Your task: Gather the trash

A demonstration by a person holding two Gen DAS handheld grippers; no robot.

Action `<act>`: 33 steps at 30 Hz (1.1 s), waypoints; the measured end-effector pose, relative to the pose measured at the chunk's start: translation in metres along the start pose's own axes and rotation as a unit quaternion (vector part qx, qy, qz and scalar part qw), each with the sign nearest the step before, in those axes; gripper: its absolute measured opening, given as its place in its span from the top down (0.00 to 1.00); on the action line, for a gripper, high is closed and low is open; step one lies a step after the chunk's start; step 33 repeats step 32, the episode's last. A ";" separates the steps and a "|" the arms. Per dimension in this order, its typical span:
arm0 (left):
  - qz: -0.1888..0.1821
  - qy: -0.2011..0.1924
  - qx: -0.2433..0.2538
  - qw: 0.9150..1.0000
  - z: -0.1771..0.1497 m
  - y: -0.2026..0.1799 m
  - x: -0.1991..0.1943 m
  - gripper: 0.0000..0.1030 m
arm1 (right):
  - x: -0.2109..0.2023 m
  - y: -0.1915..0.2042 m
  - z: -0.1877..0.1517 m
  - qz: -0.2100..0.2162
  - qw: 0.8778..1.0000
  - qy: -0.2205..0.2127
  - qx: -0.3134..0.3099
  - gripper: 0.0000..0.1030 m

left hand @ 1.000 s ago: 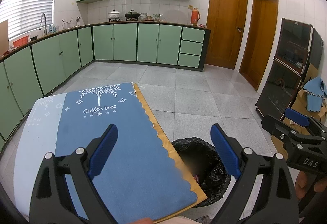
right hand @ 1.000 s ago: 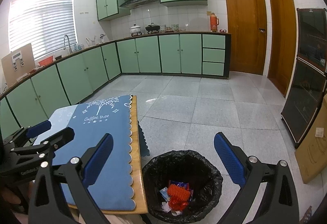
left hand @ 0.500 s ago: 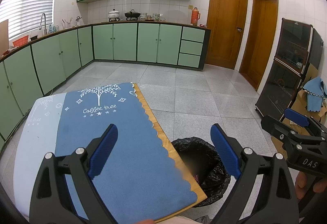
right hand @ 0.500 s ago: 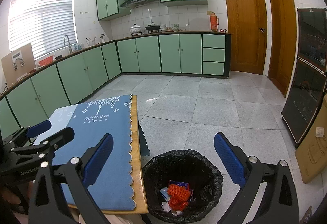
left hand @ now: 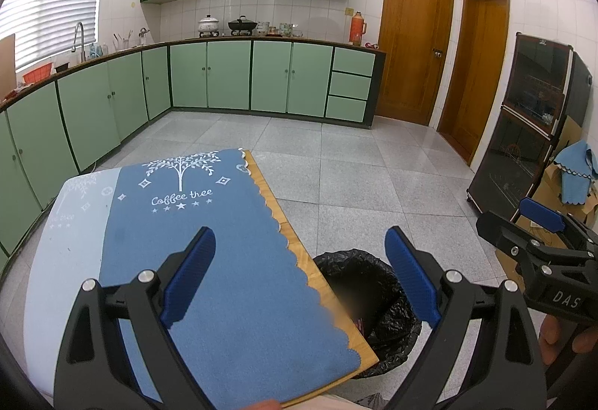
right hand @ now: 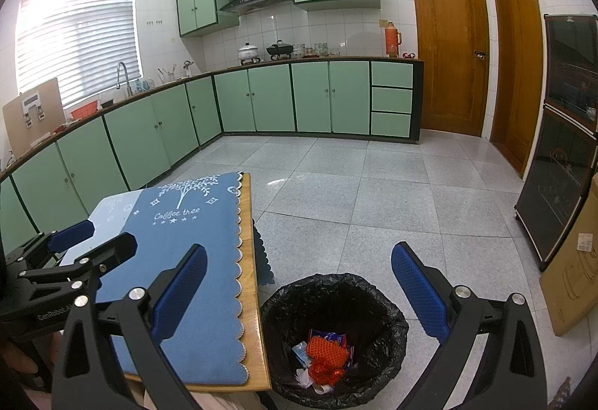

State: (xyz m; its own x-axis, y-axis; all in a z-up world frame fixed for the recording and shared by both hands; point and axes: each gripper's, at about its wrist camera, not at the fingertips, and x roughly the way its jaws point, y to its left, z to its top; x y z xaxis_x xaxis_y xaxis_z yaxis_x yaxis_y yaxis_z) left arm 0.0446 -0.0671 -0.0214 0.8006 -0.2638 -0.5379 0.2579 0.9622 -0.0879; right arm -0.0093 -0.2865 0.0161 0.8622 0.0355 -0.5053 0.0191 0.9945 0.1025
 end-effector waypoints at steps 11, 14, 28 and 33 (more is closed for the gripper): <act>-0.002 0.002 -0.003 1.000 -0.003 0.000 0.002 0.13 | 0.002 -0.001 -0.002 0.000 1.000 0.002 -0.001 0.06; -0.003 0.001 -0.005 1.000 -0.004 0.001 0.002 0.13 | 0.001 -0.001 -0.004 -0.001 1.000 0.003 -0.001 0.06; -0.004 0.005 -0.007 1.000 -0.004 0.003 0.002 0.13 | 0.005 -0.007 -0.005 -0.001 1.000 0.006 -0.001 0.06; -0.004 0.005 -0.007 1.000 -0.004 0.002 0.002 0.13 | 0.006 -0.007 -0.004 -0.002 1.000 0.007 -0.001 0.06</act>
